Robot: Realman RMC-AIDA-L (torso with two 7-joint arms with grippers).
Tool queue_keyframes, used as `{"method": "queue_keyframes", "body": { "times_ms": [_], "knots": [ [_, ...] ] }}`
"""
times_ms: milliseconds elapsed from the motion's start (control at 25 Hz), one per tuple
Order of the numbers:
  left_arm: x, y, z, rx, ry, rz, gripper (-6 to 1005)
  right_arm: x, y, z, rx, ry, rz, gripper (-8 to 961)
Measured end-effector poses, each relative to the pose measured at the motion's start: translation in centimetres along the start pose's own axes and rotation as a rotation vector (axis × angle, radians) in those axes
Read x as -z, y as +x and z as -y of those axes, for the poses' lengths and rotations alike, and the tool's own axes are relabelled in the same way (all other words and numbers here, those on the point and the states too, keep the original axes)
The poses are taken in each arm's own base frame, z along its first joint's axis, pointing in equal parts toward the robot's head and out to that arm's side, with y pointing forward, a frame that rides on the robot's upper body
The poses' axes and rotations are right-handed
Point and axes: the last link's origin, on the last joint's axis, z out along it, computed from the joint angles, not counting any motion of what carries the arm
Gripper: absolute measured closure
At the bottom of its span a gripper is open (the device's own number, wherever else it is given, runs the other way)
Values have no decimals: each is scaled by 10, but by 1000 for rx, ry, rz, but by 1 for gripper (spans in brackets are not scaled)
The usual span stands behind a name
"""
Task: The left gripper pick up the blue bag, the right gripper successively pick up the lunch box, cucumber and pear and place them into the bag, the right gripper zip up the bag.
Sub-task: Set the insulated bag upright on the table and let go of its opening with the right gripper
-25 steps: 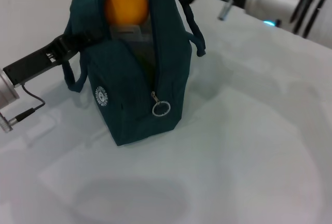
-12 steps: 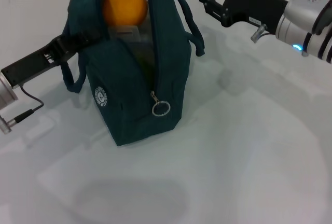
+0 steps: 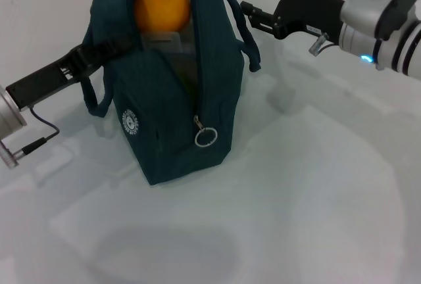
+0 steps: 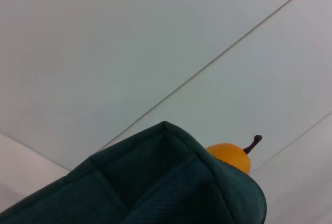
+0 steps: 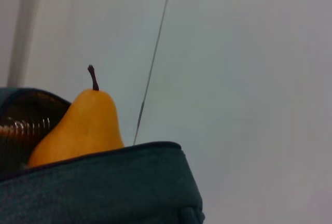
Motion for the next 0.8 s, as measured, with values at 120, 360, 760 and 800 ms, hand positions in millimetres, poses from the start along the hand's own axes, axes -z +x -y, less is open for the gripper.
{"method": "queue_keyframes", "body": {
  "times_ms": [120,360,760,800],
  "knots": [
    [-1,0,0,0,-2,1,932,-2,0,-3,11,-12,-11,353],
    [-3,-1,-1,4,-6,3,932,-5,0,-10,33,-47,-19,322],
    [-5,-1,-1,-2,-8,5,932,-16,-10,-6,60,-37,-30,329],
    [-5,-1,-1,-3,-9,5,932,-17,-12,-6,63,-39,-29,329]
  ]
}}
